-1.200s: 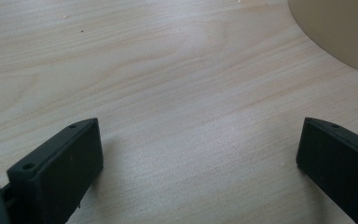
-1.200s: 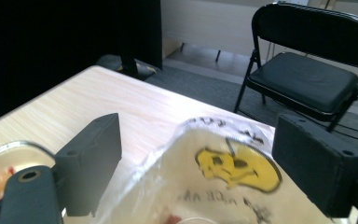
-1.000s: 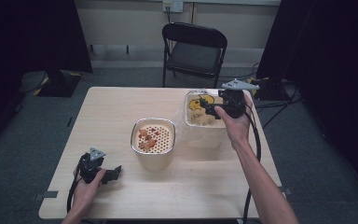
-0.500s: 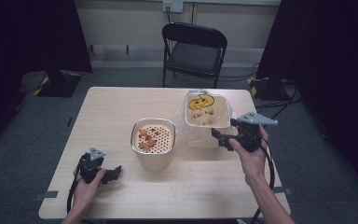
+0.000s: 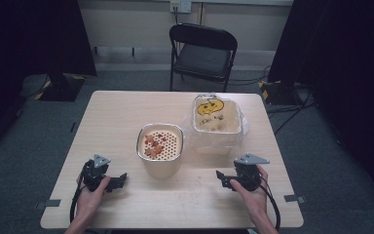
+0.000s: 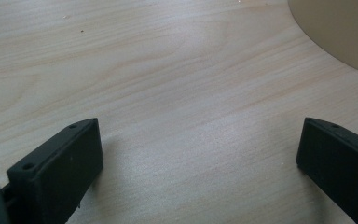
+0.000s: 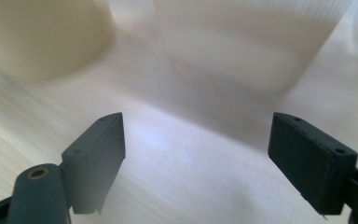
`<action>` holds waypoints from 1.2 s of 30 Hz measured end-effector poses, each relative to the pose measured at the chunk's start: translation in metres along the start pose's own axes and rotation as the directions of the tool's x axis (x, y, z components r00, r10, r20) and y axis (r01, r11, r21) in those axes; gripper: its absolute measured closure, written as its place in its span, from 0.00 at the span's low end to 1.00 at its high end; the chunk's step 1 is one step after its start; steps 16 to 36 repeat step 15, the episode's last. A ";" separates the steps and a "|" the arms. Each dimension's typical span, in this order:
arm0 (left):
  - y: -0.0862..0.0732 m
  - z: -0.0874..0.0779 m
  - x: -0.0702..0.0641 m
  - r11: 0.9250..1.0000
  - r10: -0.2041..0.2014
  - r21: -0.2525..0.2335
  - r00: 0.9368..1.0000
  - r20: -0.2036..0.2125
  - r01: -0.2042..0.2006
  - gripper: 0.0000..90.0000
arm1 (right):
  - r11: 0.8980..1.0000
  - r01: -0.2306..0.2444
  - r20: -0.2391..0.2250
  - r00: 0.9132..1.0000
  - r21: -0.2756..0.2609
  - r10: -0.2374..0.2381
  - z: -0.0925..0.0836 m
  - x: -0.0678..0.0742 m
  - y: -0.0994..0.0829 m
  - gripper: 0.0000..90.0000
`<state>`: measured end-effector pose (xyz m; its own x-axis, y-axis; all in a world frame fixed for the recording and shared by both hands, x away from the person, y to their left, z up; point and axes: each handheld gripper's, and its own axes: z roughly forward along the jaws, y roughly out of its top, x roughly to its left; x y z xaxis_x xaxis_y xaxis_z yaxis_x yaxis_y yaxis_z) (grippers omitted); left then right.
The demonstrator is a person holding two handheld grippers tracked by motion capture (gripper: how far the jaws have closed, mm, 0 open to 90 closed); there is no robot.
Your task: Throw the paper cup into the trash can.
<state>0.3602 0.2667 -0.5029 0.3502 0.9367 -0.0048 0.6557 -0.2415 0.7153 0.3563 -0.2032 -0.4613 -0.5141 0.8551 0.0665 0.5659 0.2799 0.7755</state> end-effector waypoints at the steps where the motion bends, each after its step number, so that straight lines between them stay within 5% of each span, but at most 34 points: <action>1: 0.000 0.000 0.000 1.000 0.000 0.000 1.000 0.001 0.000 0.00 | 1.000 -0.001 -0.003 1.000 0.027 0.001 0.007 -0.001 -0.006 0.19; 6: 0.000 0.000 0.000 1.000 0.000 0.000 1.000 0.001 0.000 0.00 | 0.995 0.009 0.039 0.999 0.097 -0.013 0.026 -0.002 -0.023 0.16; 8: 0.000 0.000 0.000 1.000 0.000 0.000 1.000 0.000 0.000 0.00 | 0.996 0.040 0.063 0.997 0.082 -0.045 0.028 0.000 -0.026 0.15; 36: 0.000 0.000 0.000 1.000 0.000 0.000 1.000 0.000 0.000 0.00 | 0.997 0.037 0.076 0.996 0.071 -0.042 0.028 0.001 -0.027 0.13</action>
